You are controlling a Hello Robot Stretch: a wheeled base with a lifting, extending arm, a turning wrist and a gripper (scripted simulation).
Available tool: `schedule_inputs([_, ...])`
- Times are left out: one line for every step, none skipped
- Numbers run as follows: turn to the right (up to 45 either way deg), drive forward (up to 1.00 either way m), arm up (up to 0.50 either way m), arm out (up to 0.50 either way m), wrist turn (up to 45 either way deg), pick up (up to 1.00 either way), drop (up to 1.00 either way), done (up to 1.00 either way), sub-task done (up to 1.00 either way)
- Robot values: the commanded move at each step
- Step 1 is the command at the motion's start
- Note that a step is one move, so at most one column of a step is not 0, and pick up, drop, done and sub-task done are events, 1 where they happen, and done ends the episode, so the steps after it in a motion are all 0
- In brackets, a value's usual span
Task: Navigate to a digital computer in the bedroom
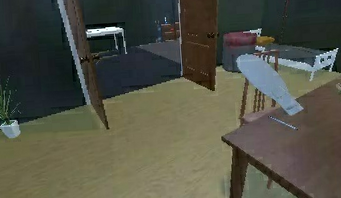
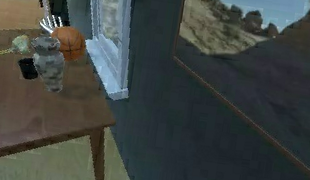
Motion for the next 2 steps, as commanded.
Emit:
schedule_inputs([-12.0, 0.0, 0.0, 0.0, 0.0, 0.0, 0.0, 0.0, 0.0])
schedule_inputs([0.0, 0.95, 0.0, 0.0, 0.0, 0.0, 0.0, 0.0, 0.0])
